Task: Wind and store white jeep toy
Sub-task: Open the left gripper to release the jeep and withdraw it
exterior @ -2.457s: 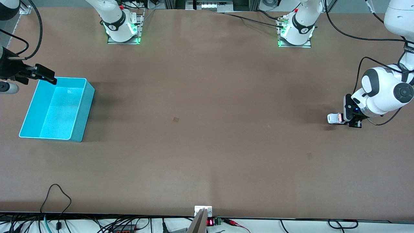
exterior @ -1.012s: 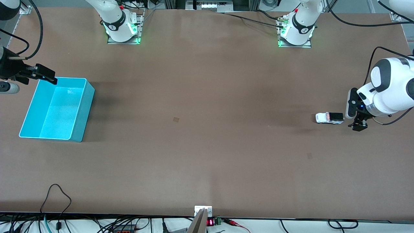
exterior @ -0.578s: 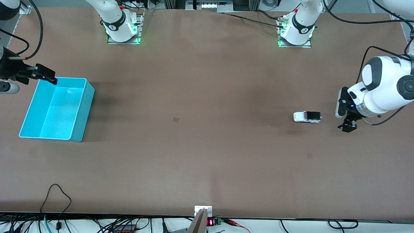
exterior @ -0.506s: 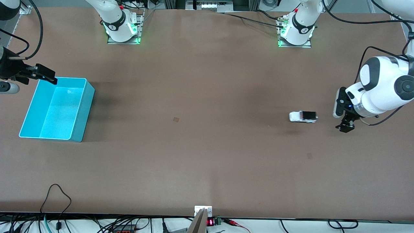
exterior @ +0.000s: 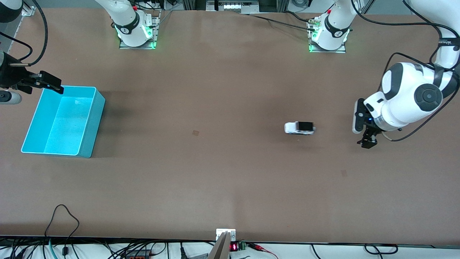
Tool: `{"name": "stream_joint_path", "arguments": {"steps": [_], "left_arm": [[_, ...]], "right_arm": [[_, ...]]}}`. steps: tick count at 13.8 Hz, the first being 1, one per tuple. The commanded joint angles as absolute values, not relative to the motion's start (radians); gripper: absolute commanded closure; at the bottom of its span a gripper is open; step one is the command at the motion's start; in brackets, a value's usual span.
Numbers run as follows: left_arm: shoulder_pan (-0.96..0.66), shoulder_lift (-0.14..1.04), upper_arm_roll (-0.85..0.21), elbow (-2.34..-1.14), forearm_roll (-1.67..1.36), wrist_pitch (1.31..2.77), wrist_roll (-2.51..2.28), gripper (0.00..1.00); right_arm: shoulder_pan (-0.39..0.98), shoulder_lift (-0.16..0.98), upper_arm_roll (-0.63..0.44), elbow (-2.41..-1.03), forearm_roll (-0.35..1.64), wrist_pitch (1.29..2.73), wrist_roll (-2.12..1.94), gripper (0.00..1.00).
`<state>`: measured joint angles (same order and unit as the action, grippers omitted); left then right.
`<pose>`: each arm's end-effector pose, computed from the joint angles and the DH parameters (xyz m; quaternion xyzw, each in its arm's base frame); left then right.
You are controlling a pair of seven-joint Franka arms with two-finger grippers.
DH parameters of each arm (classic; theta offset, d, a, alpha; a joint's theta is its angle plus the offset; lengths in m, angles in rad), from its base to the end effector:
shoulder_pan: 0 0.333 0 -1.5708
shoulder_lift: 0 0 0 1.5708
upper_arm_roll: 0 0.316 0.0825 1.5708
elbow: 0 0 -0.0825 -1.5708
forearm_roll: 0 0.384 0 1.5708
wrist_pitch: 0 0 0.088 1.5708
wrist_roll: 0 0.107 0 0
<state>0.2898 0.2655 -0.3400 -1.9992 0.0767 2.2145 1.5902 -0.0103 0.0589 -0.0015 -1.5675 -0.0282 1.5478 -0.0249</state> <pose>0.5928 -0.0208 0.3313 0.6681 -0.7438 -0.0025 0.0214 0.5682 -0.0098 0.5911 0.9991 0.0068 -0.0395 0.0134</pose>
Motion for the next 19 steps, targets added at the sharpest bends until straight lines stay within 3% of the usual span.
{"name": "stream_joint_path", "arguments": {"steps": [1, 12, 19], "left_arm": [[0.246, 0.253, -0.333, -1.988, -0.004, 2.210, 1.406, 0.00], [0.155, 0.252, -0.301, -1.878, -0.009, 2.214, 0.476, 0.00], [0.106, 0.204, -0.146, -1.797, -0.012, 2.100, 0.258, 0.00]], "right_arm": [[-0.012, 0.054, 0.002, -1.568, -0.017, 1.540, -0.015, 0.00], [-0.008, 0.078, 0.008, -1.566, -0.017, 1.542, -0.026, 0.00], [0.035, 0.133, 0.009, -1.566, -0.017, 1.540, -0.029, 0.00]]}}
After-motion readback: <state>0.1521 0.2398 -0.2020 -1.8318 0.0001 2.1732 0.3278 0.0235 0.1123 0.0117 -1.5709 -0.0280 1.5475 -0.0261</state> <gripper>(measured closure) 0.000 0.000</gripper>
